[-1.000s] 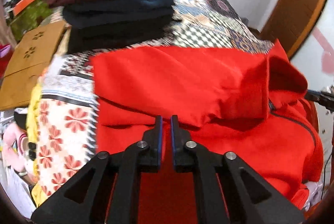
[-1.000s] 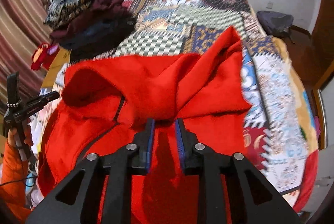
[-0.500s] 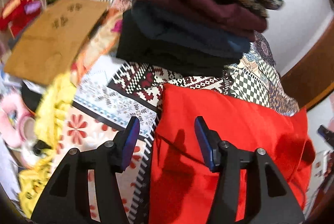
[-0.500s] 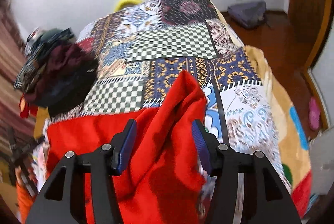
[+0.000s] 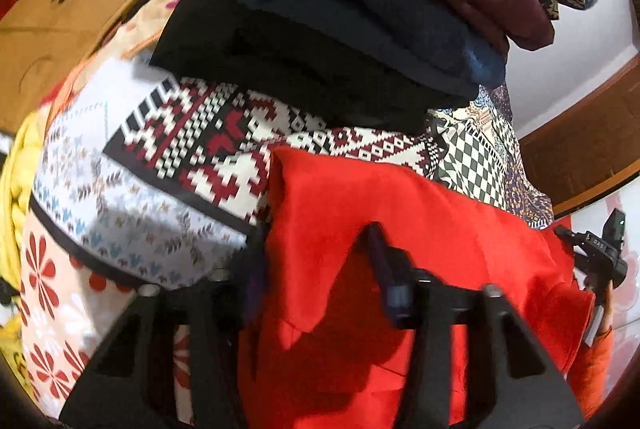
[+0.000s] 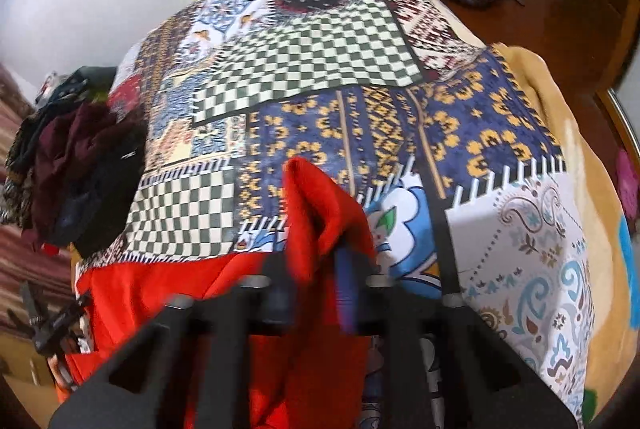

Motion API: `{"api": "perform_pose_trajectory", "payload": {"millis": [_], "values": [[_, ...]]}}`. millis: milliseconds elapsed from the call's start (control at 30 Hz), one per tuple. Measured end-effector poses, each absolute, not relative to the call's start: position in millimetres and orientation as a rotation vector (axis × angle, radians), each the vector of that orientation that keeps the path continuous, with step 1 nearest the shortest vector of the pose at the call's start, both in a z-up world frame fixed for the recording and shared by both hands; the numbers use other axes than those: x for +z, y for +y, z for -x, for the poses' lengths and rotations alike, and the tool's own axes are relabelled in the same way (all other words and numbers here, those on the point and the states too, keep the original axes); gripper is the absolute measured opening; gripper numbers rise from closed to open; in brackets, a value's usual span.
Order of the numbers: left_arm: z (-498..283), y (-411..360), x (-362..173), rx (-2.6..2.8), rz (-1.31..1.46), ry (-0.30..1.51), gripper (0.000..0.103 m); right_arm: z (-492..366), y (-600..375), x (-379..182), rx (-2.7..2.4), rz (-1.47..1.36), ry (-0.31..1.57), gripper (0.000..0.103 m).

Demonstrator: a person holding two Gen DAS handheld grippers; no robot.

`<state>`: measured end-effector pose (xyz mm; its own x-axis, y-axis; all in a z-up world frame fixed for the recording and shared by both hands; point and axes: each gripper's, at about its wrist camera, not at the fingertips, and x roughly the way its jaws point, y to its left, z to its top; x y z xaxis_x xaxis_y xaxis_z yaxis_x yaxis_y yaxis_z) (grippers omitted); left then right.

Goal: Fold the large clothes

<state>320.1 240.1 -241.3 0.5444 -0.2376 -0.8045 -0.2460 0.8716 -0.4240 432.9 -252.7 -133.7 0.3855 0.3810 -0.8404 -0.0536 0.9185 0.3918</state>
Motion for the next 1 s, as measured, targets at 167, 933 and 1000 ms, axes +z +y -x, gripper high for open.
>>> {"api": "perform_pose_trajectory", "payload": {"millis": [167,933,1000], "values": [[-324.5,243.9,-226.2,0.012,0.521,0.950,0.011,-434.6,-246.3,-113.2,0.285,-0.282,1.053,0.008],[-361.5,285.7,-233.0,0.196,0.435,0.991,0.018,-462.7,-236.2,-123.9,0.166,-0.118,1.076,0.014],[-359.4,287.6,-230.2,0.212,0.420,0.993,0.022,-454.5,-237.7,-112.9,0.155,-0.074,1.060,0.014]]}}
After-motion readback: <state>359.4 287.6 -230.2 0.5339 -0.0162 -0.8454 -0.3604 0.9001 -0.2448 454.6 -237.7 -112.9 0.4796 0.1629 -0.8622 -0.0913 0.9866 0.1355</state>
